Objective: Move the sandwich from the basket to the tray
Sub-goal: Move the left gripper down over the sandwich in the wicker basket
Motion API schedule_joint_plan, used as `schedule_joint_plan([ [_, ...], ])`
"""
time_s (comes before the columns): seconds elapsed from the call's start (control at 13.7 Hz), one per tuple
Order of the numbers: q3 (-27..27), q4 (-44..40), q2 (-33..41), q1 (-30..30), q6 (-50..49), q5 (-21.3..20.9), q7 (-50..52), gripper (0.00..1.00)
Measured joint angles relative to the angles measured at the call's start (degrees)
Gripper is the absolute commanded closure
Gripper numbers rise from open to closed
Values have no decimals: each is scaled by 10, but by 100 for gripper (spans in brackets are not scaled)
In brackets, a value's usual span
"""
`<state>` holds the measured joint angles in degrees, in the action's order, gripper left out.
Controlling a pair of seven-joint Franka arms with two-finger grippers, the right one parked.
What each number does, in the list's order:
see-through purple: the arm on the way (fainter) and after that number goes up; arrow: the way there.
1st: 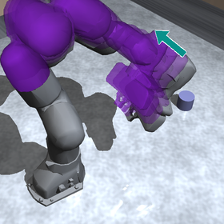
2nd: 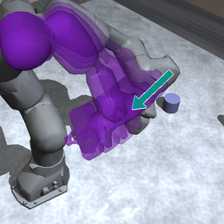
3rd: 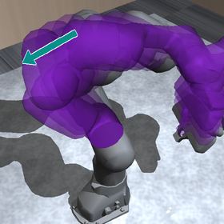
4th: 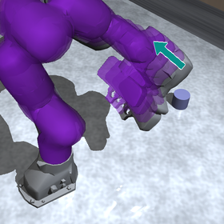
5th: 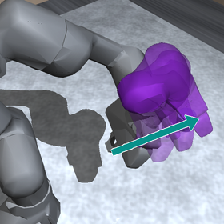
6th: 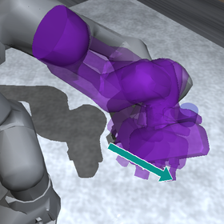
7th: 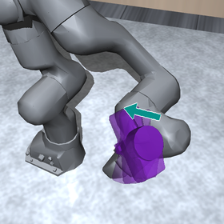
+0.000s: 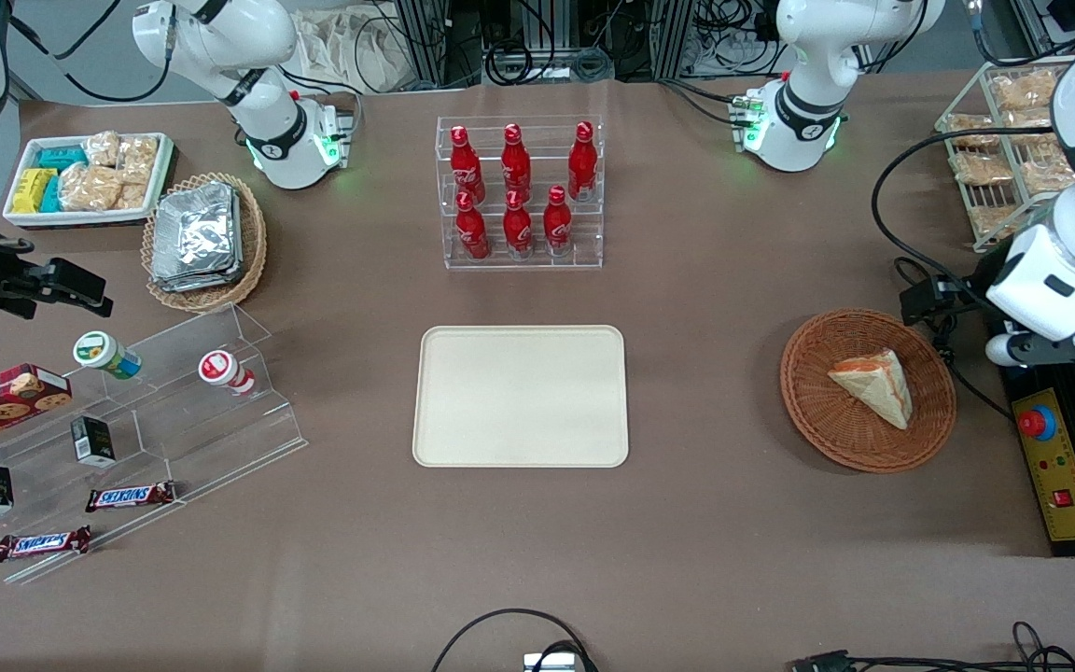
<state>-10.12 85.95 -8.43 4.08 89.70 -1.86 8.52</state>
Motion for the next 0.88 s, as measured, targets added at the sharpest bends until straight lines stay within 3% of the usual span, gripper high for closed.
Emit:
schedule_joint_plan([
  [0.58, 9, -1, -30, 2, -7, -2, 78, 0],
  [0.88, 19, 79, -51, 53, 91, 5, 110, 0],
])
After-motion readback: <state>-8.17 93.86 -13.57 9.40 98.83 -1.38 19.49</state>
